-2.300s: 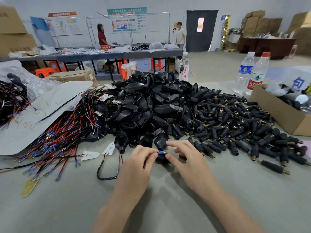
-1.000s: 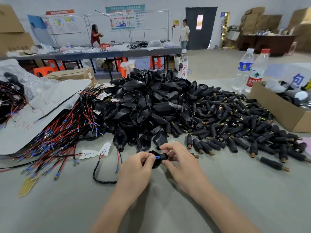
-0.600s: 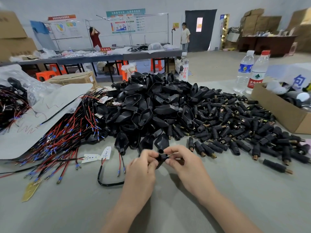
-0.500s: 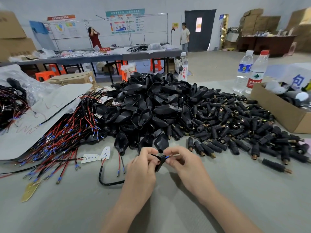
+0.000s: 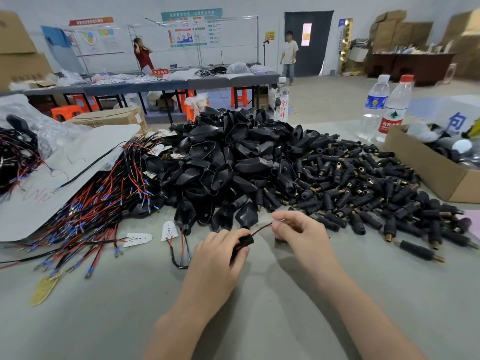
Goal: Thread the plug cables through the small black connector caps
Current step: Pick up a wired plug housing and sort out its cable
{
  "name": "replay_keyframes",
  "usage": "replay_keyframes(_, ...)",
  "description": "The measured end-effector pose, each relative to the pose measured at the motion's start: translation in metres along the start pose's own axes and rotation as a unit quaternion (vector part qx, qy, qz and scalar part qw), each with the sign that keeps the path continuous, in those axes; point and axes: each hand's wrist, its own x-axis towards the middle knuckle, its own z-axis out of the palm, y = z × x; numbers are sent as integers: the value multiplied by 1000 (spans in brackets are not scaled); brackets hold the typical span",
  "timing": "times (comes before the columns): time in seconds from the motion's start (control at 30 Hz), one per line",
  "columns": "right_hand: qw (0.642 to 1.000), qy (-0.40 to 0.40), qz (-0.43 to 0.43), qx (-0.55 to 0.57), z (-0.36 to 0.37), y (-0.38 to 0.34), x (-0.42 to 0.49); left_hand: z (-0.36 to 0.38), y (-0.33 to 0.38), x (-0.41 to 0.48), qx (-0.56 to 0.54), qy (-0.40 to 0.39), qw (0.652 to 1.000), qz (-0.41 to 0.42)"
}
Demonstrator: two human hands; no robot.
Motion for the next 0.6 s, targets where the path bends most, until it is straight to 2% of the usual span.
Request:
replay_keyframes(0.1,998,13,21,64,-10,-3,5,1,1,-1,2,-7,1000,11)
replay_keyframes(0.3,994,24,52,91,-15,3,11,5,3,-2,13,7,1000,18)
replay_keyframes(0.47,999,27,37,-26,-23,7,13,5,-4,-2,9,19,999,-31)
replay_keyframes(0.6,996,74,35,-44,-36,4,17,3,-7,-2,12,17,999,-33)
